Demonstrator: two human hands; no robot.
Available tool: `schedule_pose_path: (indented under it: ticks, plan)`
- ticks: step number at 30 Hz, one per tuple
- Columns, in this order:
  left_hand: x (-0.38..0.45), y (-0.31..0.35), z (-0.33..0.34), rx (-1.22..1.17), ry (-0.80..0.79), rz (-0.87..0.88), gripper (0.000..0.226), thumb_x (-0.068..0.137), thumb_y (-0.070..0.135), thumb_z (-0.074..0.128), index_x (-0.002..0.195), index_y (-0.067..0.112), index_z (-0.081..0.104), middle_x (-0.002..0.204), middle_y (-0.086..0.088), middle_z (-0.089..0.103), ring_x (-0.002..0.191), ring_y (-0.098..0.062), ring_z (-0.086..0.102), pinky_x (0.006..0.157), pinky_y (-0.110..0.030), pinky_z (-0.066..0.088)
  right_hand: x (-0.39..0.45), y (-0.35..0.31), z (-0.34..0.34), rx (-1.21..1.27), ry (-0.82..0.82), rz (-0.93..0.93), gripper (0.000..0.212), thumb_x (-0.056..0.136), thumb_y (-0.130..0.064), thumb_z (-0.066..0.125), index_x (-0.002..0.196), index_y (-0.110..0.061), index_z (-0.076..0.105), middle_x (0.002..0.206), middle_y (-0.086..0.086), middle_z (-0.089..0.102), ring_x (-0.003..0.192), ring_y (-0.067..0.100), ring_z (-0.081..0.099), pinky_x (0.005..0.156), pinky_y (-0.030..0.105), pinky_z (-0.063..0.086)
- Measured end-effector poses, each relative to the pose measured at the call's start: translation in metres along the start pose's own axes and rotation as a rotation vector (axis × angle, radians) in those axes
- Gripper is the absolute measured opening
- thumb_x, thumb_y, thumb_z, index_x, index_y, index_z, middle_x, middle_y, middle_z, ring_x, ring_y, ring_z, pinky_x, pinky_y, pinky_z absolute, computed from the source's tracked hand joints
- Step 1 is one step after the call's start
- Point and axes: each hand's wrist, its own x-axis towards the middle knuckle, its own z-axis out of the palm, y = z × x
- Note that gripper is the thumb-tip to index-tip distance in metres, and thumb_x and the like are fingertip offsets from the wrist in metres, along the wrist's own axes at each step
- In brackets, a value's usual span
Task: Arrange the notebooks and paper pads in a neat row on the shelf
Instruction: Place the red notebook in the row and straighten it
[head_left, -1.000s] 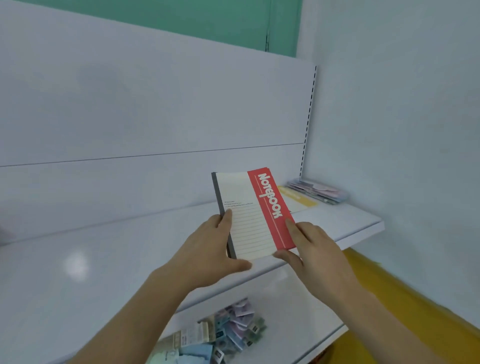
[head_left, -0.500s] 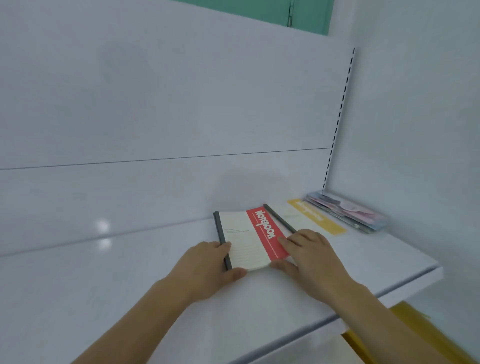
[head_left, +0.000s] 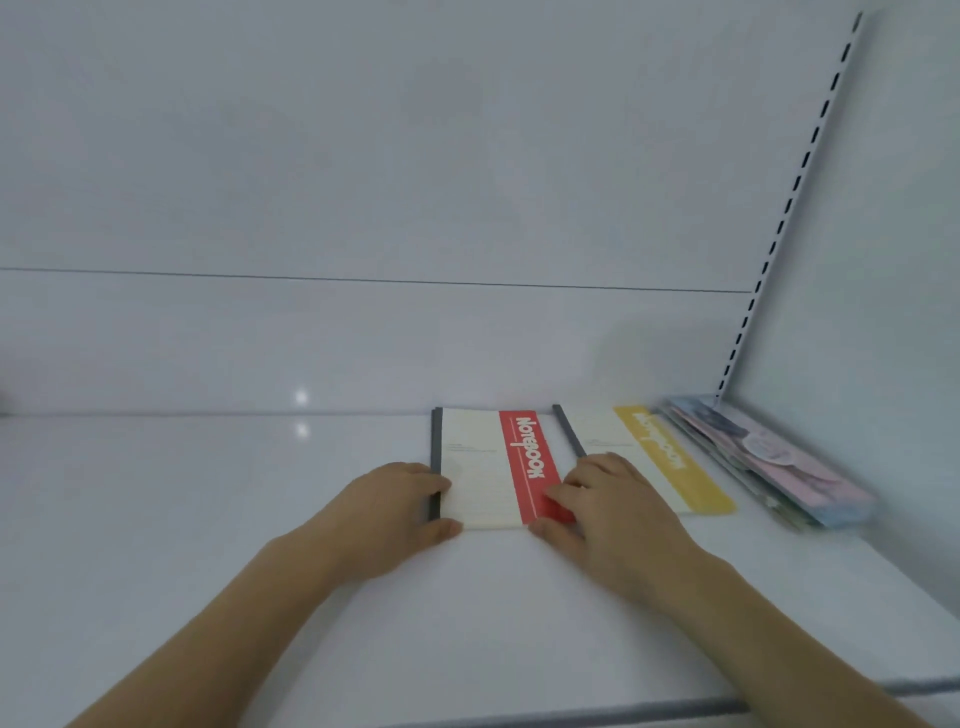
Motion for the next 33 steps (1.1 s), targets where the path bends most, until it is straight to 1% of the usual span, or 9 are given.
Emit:
schedule_pose_path:
  ticks: [6,10,14,18,20,22,25,30,33]
  plan:
    - [0.006,0.013,0.003,-0.021,0.055,-0.016,0.053,0.095,0.055,0.052,0.14,0.025,0.052,0.141,0.007,0.052,0.131,-0.012,0.044,0.108,-0.024,0.032,0.006,0.024,0.008,0.054,0.012,-0.031,0.06,0.086,-0.068,0.025,0.103,-0.028,0.066,0.096,-0.008,0.06,0.106,0.016,0.046,0.099,0.03,0.037]
    - [0.007,0.009,0.004,0.076,0.072,-0.003,0.05,0.095,0.059,0.047,0.132,0.025,0.056,0.131,0.008,0.06,0.122,-0.012,0.052,0.103,-0.029,0.039,0.009,0.027,0.008,0.056,0.015,-0.063,0.059,0.085,-0.068,0.024,0.099,-0.028,0.065,0.094,-0.01,0.061,0.105,0.014,0.045,0.098,0.028,0.037]
    - [0.008,0.006,0.004,0.087,0.049,0.026,0.047,0.096,0.057,0.047,0.131,0.025,0.056,0.13,0.009,0.059,0.121,-0.012,0.051,0.102,-0.031,0.04,0.011,0.029,0.011,0.096,0.026,-0.098,0.048,0.088,-0.066,0.031,0.087,-0.028,0.06,0.082,-0.014,0.056,0.093,0.01,0.044,0.093,0.027,0.039]
    - [0.008,0.003,0.002,0.067,0.033,0.042,0.045,0.097,0.053,0.049,0.132,0.025,0.056,0.132,0.009,0.057,0.124,-0.012,0.049,0.104,-0.033,0.04,0.014,0.029,0.007,0.086,0.024,-0.124,0.04,0.089,-0.063,0.036,0.079,-0.028,0.053,0.077,-0.012,0.05,0.085,0.008,0.036,0.088,0.023,0.036]
    - [0.008,0.002,0.002,0.071,0.026,0.042,0.045,0.097,0.054,0.049,0.132,0.025,0.056,0.132,0.009,0.057,0.124,-0.012,0.048,0.104,-0.033,0.04,0.014,0.027,0.006,0.083,0.01,-0.121,0.04,0.09,-0.061,0.038,0.082,-0.027,0.056,0.079,-0.011,0.052,0.086,0.009,0.037,0.089,0.023,0.035]
    - [0.01,0.002,0.003,0.064,0.018,0.038,0.044,0.097,0.053,0.05,0.131,0.025,0.057,0.131,0.01,0.057,0.123,-0.011,0.049,0.103,-0.032,0.04,0.012,0.026,0.006,0.093,0.001,-0.112,0.038,0.092,-0.057,0.041,0.088,-0.024,0.06,0.084,-0.01,0.055,0.092,0.011,0.043,0.092,0.023,0.036]
    - [0.011,0.005,0.005,0.027,0.029,0.029,0.042,0.097,0.049,0.052,0.128,0.022,0.059,0.129,0.008,0.059,0.121,-0.011,0.051,0.103,-0.031,0.04,0.009,0.026,0.006,0.119,-0.008,-0.082,0.035,0.093,-0.053,0.044,0.09,-0.023,0.061,0.087,-0.01,0.056,0.096,0.012,0.046,0.092,0.024,0.038]
    - [0.007,0.008,0.007,-0.001,0.027,0.0,0.042,0.098,0.046,0.051,0.128,0.018,0.058,0.129,0.005,0.057,0.12,-0.014,0.052,0.102,-0.031,0.041,0.006,0.022,0.001,0.099,-0.047,-0.047,0.035,0.092,-0.054,0.042,0.091,-0.024,0.06,0.09,-0.009,0.055,0.096,0.013,0.047,0.092,0.027,0.04]
    - [0.004,0.013,0.007,0.008,0.006,-0.026,0.046,0.099,0.045,0.048,0.135,0.017,0.051,0.135,0.002,0.052,0.126,-0.017,0.047,0.104,-0.033,0.04,0.005,0.021,0.0,0.1,-0.07,-0.013,0.04,0.09,-0.056,0.037,0.095,-0.024,0.06,0.094,-0.009,0.056,0.1,0.014,0.048,0.093,0.028,0.041]
